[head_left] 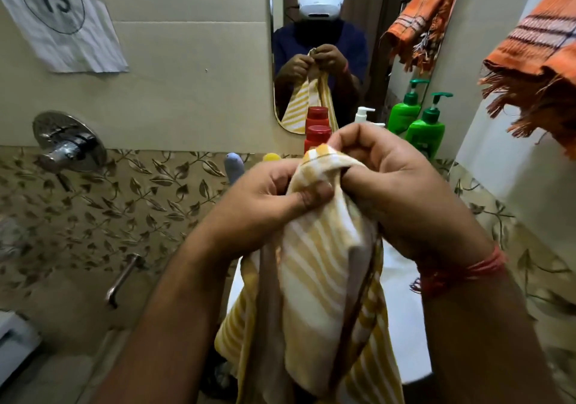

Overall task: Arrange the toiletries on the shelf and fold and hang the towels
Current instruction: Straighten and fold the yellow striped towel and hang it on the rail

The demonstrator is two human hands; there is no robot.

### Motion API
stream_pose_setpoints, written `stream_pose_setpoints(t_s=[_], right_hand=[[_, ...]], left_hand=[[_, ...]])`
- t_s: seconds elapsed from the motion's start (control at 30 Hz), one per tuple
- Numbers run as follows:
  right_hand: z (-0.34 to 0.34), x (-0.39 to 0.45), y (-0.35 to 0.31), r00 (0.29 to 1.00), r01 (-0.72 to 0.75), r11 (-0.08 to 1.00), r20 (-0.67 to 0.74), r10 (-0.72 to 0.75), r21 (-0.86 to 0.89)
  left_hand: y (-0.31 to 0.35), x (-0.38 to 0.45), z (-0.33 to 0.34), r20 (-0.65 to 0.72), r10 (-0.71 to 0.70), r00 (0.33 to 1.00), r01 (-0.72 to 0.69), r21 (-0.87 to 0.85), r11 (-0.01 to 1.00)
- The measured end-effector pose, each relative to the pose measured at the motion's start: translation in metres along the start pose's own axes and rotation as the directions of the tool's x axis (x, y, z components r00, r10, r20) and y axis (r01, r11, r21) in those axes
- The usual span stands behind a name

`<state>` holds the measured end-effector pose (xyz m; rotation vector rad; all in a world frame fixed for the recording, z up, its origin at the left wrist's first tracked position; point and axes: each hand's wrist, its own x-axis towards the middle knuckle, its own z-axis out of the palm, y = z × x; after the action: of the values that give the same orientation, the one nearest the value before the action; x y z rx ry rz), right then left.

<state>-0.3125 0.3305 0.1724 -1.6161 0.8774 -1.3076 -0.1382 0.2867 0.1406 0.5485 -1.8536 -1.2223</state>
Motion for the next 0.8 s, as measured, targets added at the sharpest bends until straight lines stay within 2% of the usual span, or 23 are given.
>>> stream_pose_setpoints(t_s=[0.03, 0.07, 0.1, 0.13, 0.23, 0.3, 0.37, 0.4, 0.43, 0.5, 0.53, 0.57, 0.63, 0.73, 0.8], right_hand=[[-0.004, 0.001, 0.0, 0.998, 0.048, 0.961, -0.032, -0.059, -0.273], [-0.008, 0.003, 0.004, 0.995, 0.064, 0.84, -0.034, -0.098, -0.539], [-0.01, 0.004, 0.01, 0.994, 0.057, 0.693, -0.025, -0.108, -0.718], [-0.013, 0.005, 0.018, 0.995, 0.028, 0.58, -0.035, -0.098, -0.814], [-0.024, 0.003, 0.055, 0.987, -0.153, 0.435, -0.154, 0.034, -0.887], [-0.036, -0.003, 0.072, 0.955, -0.278, 0.374, -0.213, 0.206, -0.885], [-0.045, -0.007, 0.072, 0.934, -0.294, 0.369, -0.183, 0.306, -0.882], [-0.048, -0.008, 0.07, 0.94, -0.273, 0.441, -0.14, 0.31, -0.855], [-0.047, -0.008, 0.064, 0.95, -0.258, 0.575, -0.096, 0.297, -0.776], [-0.035, -0.009, 0.043, 0.964, -0.238, 0.852, -0.008, 0.265, -0.466], [-0.029, -0.007, 0.033, 0.973, -0.212, 0.937, 0.028, 0.228, -0.277], [-0.023, -0.006, 0.025, 0.98, -0.186, 0.977, 0.05, 0.192, -0.101], [-0.015, -0.003, 0.016, 0.986, -0.154, 0.977, 0.088, 0.143, 0.146], [-0.014, -0.002, 0.009, 0.982, -0.161, 0.925, 0.146, 0.116, 0.344], [-0.017, -0.003, 0.008, 0.978, -0.181, 0.911, 0.164, 0.127, 0.371]], left_hand=[[0.001, 0.001, -0.002, -0.068, 0.015, 0.998, -0.018, -0.042, 0.999], [0.002, 0.001, -0.004, -0.141, 0.025, 0.99, -0.039, -0.093, 0.995], [0.003, 0.002, -0.005, -0.191, 0.024, 0.981, -0.055, -0.157, 0.986], [0.003, 0.002, -0.007, -0.227, 0.025, 0.973, -0.076, -0.219, 0.973], [0.006, 0.0, -0.011, -0.371, -0.001, 0.929, -0.16, -0.405, 0.9], [0.005, 0.0, -0.02, -0.473, -0.002, 0.881, -0.226, -0.425, 0.877], [0.001, 0.003, -0.026, -0.499, -0.002, 0.867, -0.213, -0.374, 0.903], [-0.003, 0.005, -0.027, -0.478, -0.004, 0.878, -0.168, -0.315, 0.934], [-0.007, 0.009, -0.026, -0.45, 0.0, 0.893, -0.104, -0.208, 0.973], [-0.013, 0.013, -0.02, -0.378, 0.014, 0.926, 0.025, 0.098, 0.995], [-0.015, 0.016, -0.016, -0.316, 0.012, 0.949, 0.052, 0.194, 0.98], [-0.015, 0.018, -0.011, -0.233, 0.0, 0.973, 0.056, 0.238, 0.97], [-0.012, 0.019, 0.0, -0.087, -0.007, 0.996, 0.025, 0.214, 0.976], [-0.007, 0.02, 0.004, 0.044, 0.025, 0.999, -0.031, 0.151, 0.988], [-0.001, 0.019, 0.004, 0.15, -0.008, 0.989, -0.023, 0.206, 0.978]])
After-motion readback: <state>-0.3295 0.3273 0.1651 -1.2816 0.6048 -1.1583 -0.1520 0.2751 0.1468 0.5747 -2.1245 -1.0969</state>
